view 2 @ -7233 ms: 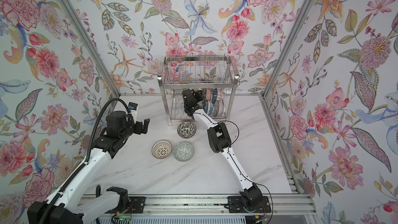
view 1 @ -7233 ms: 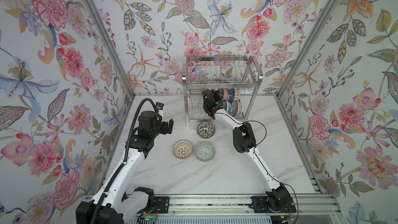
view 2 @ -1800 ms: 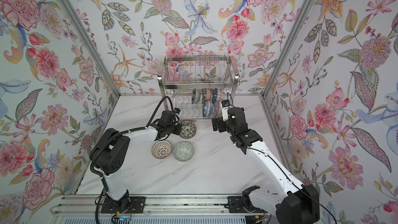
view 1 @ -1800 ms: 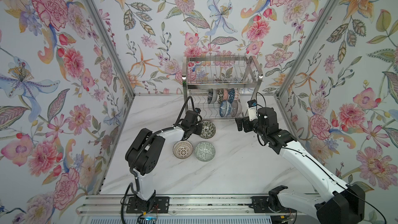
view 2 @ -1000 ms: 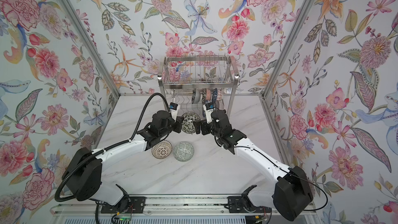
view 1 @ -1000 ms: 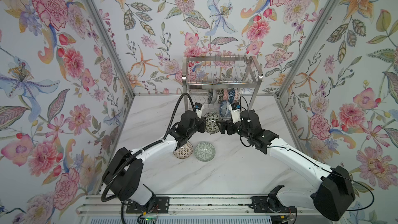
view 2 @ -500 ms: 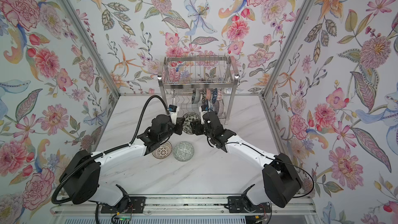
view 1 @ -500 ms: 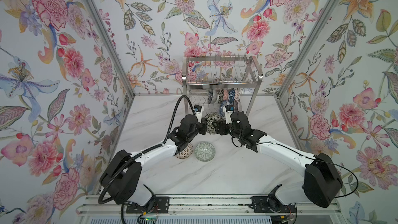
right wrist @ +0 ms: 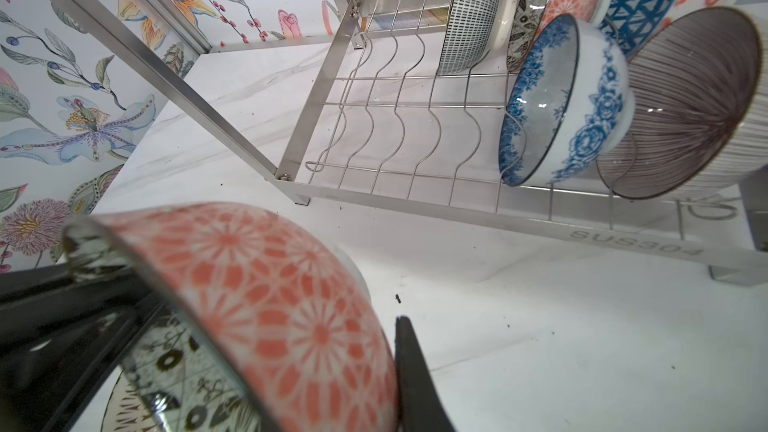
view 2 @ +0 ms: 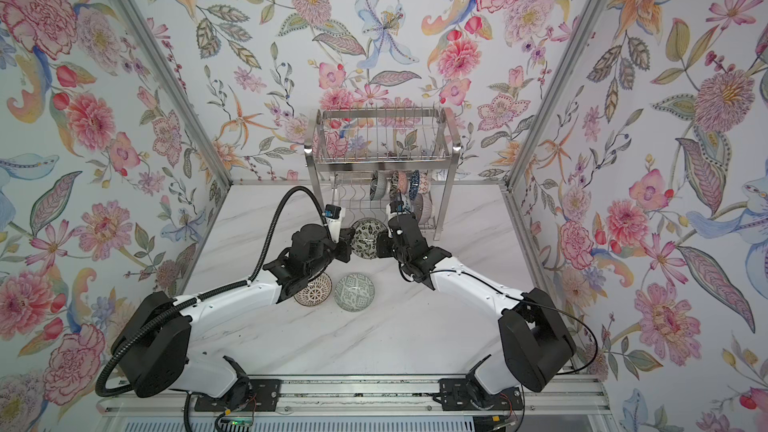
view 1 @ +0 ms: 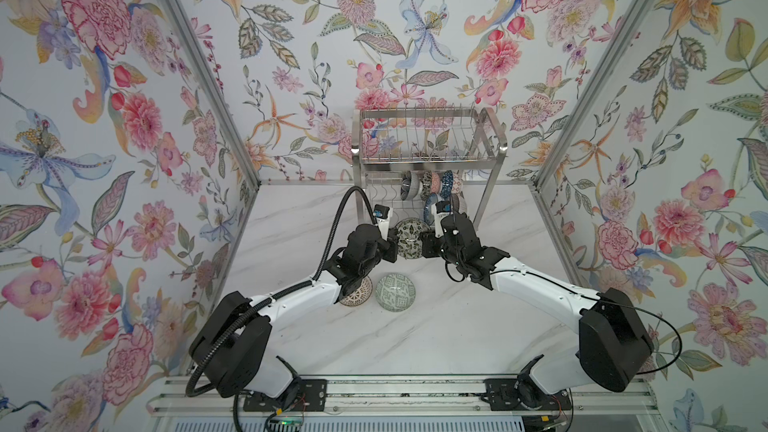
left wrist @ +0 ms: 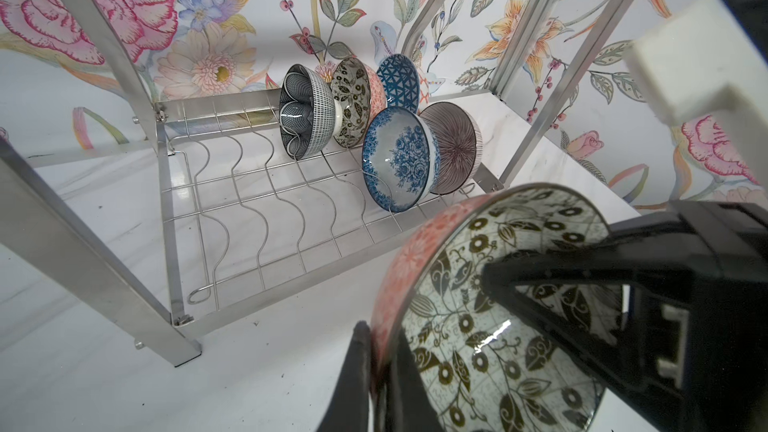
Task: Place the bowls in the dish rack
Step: 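Grasp the bowl's rim with the right gripper while the left gripper releases and withdraws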
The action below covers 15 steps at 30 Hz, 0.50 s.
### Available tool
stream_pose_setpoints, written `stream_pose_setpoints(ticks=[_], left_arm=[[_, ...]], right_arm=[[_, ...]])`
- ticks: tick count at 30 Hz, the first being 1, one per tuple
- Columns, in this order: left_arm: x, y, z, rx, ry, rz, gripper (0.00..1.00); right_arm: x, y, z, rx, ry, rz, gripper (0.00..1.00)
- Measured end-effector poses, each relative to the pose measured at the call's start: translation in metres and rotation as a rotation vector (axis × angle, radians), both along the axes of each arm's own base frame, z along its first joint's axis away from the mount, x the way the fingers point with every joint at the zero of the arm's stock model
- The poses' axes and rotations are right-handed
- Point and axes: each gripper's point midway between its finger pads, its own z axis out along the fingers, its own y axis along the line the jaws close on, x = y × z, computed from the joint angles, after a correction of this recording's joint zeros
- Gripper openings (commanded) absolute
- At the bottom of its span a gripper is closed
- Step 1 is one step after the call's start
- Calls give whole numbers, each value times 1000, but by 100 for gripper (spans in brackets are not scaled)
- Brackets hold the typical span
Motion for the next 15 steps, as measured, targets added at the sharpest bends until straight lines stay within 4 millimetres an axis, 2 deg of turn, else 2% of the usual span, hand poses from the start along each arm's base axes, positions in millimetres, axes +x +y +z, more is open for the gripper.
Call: stream_pose_setpoints(ticks=[1, 2, 6, 8, 10, 12, 15], left_arm=[[0, 0, 2, 5, 0, -1, 91], [0, 1, 6, 15, -4, 0, 99], [0, 14, 37, 70, -41, 10, 99], [1, 29, 59, 103, -71, 32, 99], [4, 54, 79, 143, -98, 72, 99], [5, 86, 93, 187, -119, 133, 100], [3, 133, 101, 256, -117, 224, 99]], right_arm=[[-1, 1, 0, -8, -1, 7, 0], [-2, 2, -1, -18, -3, 15, 0], [-2, 2, 3, -72, -24, 34, 0], [1, 0, 9, -102, -48, 35, 0], [4, -3, 15, -135, -75, 30, 0], [9, -6, 23, -170, -111, 22, 0], [17, -10, 33, -215, -155, 7, 0]])
